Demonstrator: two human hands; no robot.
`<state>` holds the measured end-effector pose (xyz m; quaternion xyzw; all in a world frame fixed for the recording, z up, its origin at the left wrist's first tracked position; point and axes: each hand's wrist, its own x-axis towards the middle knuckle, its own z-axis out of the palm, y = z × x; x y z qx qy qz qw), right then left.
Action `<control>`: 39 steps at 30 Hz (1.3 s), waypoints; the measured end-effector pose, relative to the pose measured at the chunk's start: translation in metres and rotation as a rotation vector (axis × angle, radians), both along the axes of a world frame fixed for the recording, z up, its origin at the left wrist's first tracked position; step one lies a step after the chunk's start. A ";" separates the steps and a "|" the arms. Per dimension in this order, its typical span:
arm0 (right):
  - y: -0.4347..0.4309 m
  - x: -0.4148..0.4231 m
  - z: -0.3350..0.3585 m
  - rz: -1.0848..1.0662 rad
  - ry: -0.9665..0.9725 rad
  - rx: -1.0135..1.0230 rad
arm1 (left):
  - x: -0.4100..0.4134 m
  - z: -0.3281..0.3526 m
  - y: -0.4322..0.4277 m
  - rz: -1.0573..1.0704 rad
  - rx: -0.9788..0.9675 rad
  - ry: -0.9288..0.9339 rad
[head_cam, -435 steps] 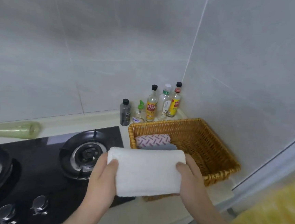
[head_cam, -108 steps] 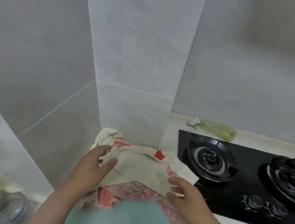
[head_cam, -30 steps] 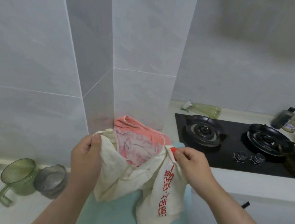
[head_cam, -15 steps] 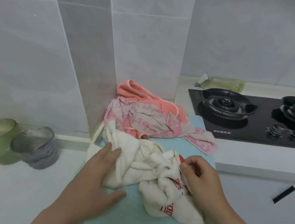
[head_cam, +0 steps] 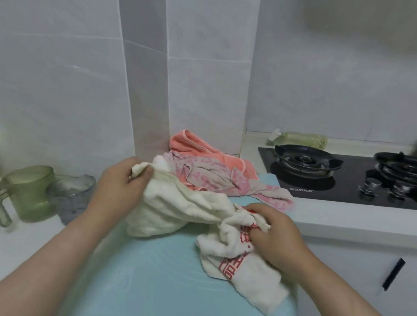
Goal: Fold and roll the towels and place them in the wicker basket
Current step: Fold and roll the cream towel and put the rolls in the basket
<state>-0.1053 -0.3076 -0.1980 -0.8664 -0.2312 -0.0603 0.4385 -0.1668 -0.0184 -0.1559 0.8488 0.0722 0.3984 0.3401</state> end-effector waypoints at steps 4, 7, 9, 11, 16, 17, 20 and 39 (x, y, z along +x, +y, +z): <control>-0.019 -0.016 0.049 -0.165 0.050 0.263 | -0.024 0.029 -0.005 0.021 -0.130 -0.100; -0.032 -0.031 0.088 -0.180 0.244 0.536 | -0.043 0.050 -0.007 -0.056 -0.339 -0.086; -0.038 -0.039 0.111 -0.165 0.359 0.663 | -0.049 0.063 -0.002 -0.033 -0.433 0.005; -0.042 -0.046 0.131 -0.145 0.462 0.768 | -0.052 0.074 0.005 -0.039 -0.555 0.138; -0.041 -0.051 0.148 -0.101 0.621 0.794 | -0.039 0.082 0.013 -0.090 -0.541 0.401; -0.038 -0.049 0.143 -0.126 0.651 0.767 | -0.036 0.081 0.008 -0.088 -0.532 0.424; -0.028 -0.043 0.117 -0.229 0.695 0.684 | -0.030 0.057 -0.005 -0.265 -0.677 0.572; 0.016 -0.102 0.023 -0.050 0.213 0.473 | -0.111 -0.068 -0.012 -0.062 -0.017 0.468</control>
